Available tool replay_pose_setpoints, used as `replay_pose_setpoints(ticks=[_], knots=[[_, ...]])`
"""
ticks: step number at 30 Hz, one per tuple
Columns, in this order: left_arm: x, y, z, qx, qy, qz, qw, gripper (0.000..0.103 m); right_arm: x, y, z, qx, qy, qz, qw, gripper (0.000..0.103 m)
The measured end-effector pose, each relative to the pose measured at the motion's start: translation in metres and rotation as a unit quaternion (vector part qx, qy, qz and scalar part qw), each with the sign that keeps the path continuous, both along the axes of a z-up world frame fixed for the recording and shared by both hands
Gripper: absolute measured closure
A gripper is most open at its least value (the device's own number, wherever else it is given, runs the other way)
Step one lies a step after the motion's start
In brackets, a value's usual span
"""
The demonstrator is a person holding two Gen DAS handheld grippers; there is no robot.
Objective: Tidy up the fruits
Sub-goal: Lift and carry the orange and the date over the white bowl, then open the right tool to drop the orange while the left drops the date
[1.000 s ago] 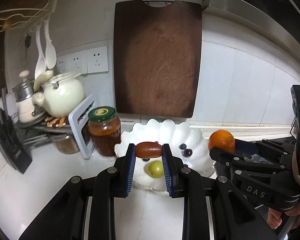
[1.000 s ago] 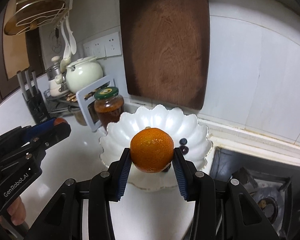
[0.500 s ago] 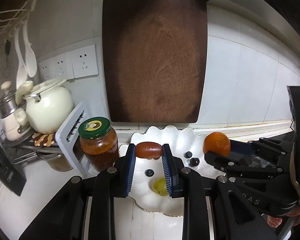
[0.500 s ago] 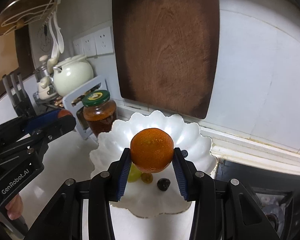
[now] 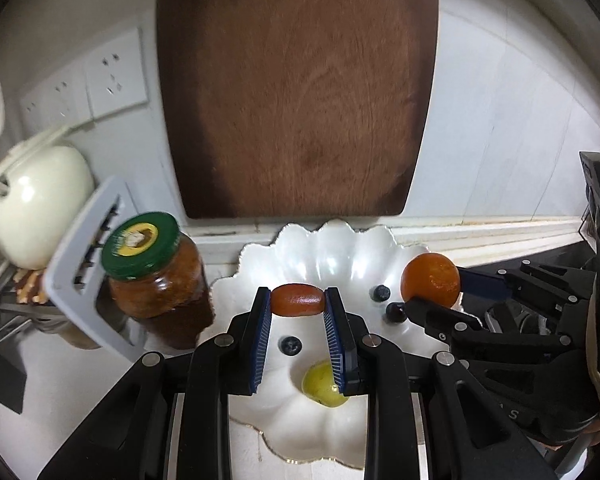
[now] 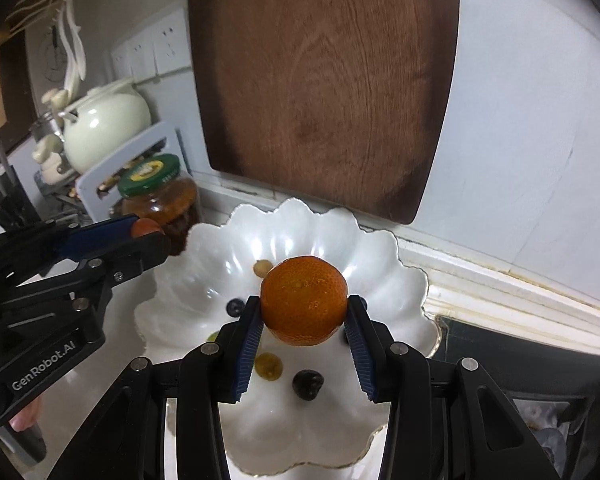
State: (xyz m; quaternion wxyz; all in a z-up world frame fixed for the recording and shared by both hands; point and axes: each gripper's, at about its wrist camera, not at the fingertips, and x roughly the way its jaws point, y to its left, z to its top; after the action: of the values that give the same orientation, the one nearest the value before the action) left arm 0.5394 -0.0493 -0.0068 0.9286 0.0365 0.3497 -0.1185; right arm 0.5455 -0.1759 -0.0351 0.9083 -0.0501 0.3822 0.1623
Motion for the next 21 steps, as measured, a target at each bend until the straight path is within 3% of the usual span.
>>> replay_pose_setpoints(ticks=[11, 21], knots=[[0.043, -0.01, -0.038, 0.006, 0.07, 0.005, 0.9975, 0.076, 0.035, -0.002, -0.033, -0.004, 0.057, -0.019, 0.998, 0.06], [0.063, -0.016, -0.068, 0.013, 0.12, -0.005, 0.9927, 0.073, 0.048, -0.003, -0.048, -0.012, 0.079, -0.027, 0.996, 0.059]])
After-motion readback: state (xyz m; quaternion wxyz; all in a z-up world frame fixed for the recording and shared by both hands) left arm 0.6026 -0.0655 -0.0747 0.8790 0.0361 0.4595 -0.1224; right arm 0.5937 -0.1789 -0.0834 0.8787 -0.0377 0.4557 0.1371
